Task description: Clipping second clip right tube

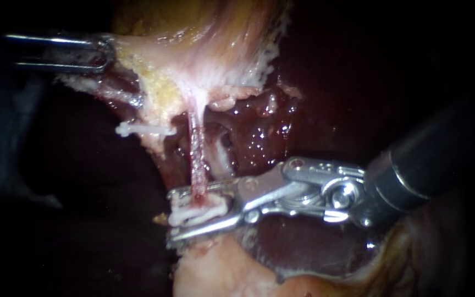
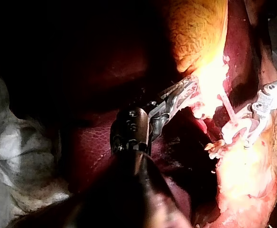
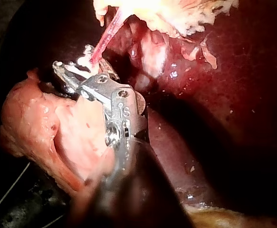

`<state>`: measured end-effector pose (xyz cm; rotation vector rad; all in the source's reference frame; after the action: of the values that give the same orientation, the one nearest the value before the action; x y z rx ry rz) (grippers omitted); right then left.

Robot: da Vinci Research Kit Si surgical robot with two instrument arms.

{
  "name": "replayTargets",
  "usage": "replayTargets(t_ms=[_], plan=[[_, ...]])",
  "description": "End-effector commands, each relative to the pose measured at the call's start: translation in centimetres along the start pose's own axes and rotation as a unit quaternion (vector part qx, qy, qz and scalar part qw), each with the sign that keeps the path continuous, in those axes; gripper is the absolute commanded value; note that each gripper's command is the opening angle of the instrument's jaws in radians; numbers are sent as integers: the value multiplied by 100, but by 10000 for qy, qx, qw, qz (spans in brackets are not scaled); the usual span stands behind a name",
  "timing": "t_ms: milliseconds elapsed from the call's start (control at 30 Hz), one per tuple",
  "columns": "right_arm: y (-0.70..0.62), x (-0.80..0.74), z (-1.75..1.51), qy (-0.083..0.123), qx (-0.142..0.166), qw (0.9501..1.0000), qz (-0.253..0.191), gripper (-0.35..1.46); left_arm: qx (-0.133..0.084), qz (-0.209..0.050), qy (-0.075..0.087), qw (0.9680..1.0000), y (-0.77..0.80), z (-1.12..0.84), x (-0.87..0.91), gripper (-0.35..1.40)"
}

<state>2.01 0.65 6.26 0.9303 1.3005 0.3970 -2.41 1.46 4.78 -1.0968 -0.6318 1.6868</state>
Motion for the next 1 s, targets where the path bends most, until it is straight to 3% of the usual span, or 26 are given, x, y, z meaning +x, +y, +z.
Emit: replayTargets(t_ms=[33,433,633,900,1000], plan=[[0,0,0,-2,-1,10000,0,46,0,0,0,10000,0,0,0,-35],[-1,0,-2,6,-11,10000,89,36,-1,0,0,10000,0,-1,0,-35],[-1,0,-2,-4,31,9997,239,13,-1,0,0,10000,0,-1,0,-35],[1,-1,-3,8,25,9982,591,-34,-1,0,-1,10000,0,-1,0,-35],[0,-2,-4,13,23,9971,766,-35,-1,0,-1,10000,-1,0,0,-35]])
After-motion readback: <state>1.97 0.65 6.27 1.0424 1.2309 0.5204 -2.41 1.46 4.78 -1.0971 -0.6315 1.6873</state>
